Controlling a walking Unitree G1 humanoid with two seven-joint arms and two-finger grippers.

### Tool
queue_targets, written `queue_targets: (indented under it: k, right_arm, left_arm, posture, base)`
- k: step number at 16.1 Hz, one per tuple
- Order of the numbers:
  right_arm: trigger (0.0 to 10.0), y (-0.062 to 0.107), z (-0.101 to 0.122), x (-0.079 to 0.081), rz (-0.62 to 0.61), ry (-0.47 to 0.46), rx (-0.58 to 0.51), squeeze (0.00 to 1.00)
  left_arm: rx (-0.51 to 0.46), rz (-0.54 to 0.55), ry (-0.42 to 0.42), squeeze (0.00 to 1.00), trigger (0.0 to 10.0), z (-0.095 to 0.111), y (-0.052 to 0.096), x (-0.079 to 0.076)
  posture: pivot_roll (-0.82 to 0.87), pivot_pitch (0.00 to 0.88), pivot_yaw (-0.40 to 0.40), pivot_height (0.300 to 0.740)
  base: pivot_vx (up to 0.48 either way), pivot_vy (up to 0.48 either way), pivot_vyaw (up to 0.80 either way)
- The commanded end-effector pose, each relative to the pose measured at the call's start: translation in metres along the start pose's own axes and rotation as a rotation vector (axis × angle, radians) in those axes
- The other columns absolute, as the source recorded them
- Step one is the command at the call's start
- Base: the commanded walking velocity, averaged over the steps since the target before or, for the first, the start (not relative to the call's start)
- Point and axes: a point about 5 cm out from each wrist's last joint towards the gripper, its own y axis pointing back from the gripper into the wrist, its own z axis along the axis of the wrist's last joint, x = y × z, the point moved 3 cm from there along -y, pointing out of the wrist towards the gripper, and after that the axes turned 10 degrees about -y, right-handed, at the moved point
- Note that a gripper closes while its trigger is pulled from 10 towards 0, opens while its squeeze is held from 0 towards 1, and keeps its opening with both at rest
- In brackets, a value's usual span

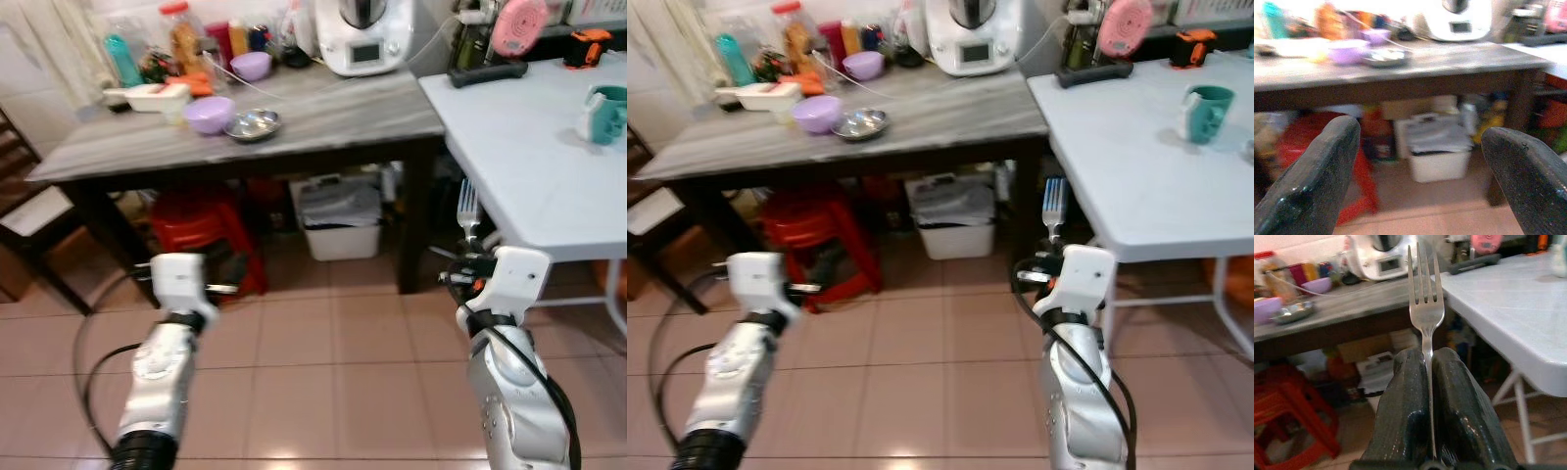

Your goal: Setting the table

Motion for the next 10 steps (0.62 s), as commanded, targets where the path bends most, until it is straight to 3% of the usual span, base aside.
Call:
queue_targets:
  k: [1, 3, 8, 10]
  right_arm:
    - [10.0, 0.003, 0.005, -0.005, -0.006, 0.008, -0.019, 0.00]
    - [10.0, 0.004, 0.003, -0.004, 0.000, 0.010, -0.019, 0.00]
    - [10.0, 0.005, 0.004, -0.003, 0.012, 0.013, -0.024, 0.00]
    - [10.0, 0.006, 0.005, -0.003, 0.017, 0.001, -0.028, 0.00]
  left_arm:
    - [-0.002, -0.010, -0.010, 0.00, 10.0, 0.000, 0.001, -0.007]
    - [0.003, -0.012, -0.020, 0.00, 10.0, -0.002, 0.003, -0.010]
    - [-0.015, -0.053, -0.024, 0.00, 10.0, 0.002, 0.003, -0.012]
    - [-0.026, -0.078, -0.007, 0.00, 10.0, 0.004, 0.003, -0.018]
  posture:
    - [-0.14, 0.000, 0.143, 0.740]
    - [-0.13, 0.000, 0.142, 0.740]
    - [-0.13, 0.000, 0.144, 0.740]
    - [-0.13, 0.000, 0.145, 0.740]
  base:
    - [0.000, 0.416, 0.00]
    - [0.000, 0.396, 0.00]
    - [0.000, 0.000, 0.00]
    - [0.135, 0.000, 0.74]
